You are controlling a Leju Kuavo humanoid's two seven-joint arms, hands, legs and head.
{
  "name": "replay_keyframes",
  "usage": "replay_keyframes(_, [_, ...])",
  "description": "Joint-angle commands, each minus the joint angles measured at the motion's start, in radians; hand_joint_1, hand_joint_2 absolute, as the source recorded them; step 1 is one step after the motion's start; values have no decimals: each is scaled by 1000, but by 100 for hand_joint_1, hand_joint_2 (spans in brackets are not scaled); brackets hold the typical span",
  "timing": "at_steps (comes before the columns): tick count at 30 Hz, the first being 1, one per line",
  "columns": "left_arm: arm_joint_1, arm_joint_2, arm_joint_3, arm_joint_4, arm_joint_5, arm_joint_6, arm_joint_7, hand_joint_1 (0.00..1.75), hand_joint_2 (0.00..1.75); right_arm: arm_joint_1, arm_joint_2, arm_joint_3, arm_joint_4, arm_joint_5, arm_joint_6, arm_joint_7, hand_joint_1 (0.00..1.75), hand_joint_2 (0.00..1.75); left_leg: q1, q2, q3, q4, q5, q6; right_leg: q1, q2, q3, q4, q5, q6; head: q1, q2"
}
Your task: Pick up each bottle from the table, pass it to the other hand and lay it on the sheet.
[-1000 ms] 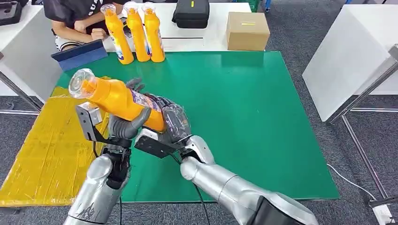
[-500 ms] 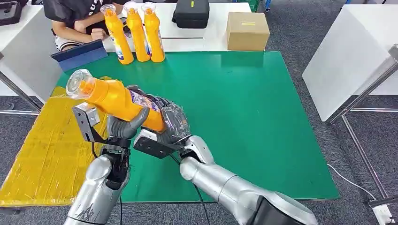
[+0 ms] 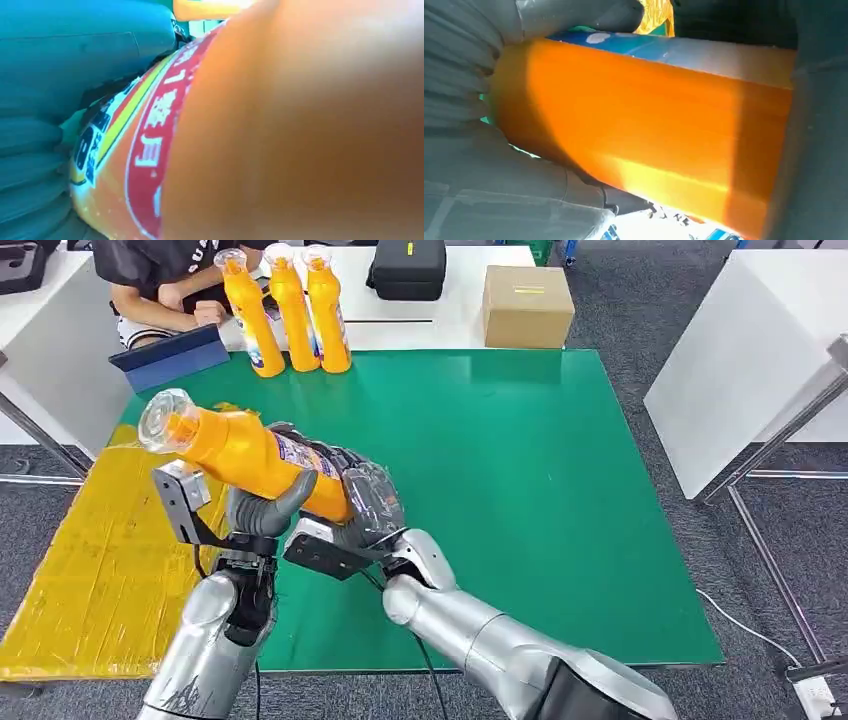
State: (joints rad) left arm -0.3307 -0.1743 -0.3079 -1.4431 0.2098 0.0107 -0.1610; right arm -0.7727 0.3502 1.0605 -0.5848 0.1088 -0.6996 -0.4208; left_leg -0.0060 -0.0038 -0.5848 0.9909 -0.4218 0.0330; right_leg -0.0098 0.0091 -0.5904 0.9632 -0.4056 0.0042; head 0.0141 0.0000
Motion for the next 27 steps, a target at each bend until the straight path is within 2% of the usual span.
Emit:
replay_keyframes(1, [-82, 4, 58, -18, -12, 31, -23, 175, 175, 107, -1, -107, -5, 41, 1, -103, 0, 175, 2, -3, 4, 0, -2, -3, 2, -4, 6, -1, -2, -1, 0, 0])
replay_keyframes(6, [-64, 3, 106, -35, -32, 46, -38, 175, 175, 163, -2, -220, -96, 101, 40, -147, 0, 175, 1, -3, 3, 0, -2, -3, 1, -4, 5, 0, -3, -1, 0, 0])
replay_keyframes(9, [-57, 4, 108, -44, -33, 47, -38, 175, 175, 172, -5, -237, -117, 110, 50, -146, 0, 175, 1, -1, 4, 0, -2, -3, 1, -2, 4, 0, -2, -1, 0, 0])
replay_keyframes(12, [-37, 13, 125, -75, -51, 63, -54, 175, 175, 226, -21, -309, -211, 123, 113, -152, 0, 175, 1, -2, 3, 0, -1, -3, 1, -3, 4, 0, -2, -1, -1, 0])
replay_keyframes(15, [-10, 29, 160, -117, -166, 157, -94, 175, 175, 313, -77, -351, -405, 129, 157, -137, 0, 175, 1, -1, 2, -1, -1, -2, 1, -2, 3, -1, -1, -1, 0, 0])
replay_keyframes(18, [-3, 32, 170, -127, -165, 157, -93, 175, 175, 333, -97, -353, -453, 134, 165, -123, 0, 175, 1, -1, 2, -1, -1, -2, 0, -2, 3, -1, -1, 0, 0, 0])
replay_keyframes(23, [-23, 72, 188, -119, -474, 322, -123, 175, 175, 477, -216, -400, -782, 198, 152, -95, 0, 175, 1, -3, 2, -1, -1, -2, 1, -4, 3, -1, -1, 0, 0, 0])
replay_keyframes(27, [-35, 83, 191, -87, -652, 386, -131, 175, 175, 584, -281, -465, -957, 224, 156, -81, 0, 175, 1, -7, 3, -1, -1, -2, 1, -8, 7, -1, -3, 0, 0, 0])
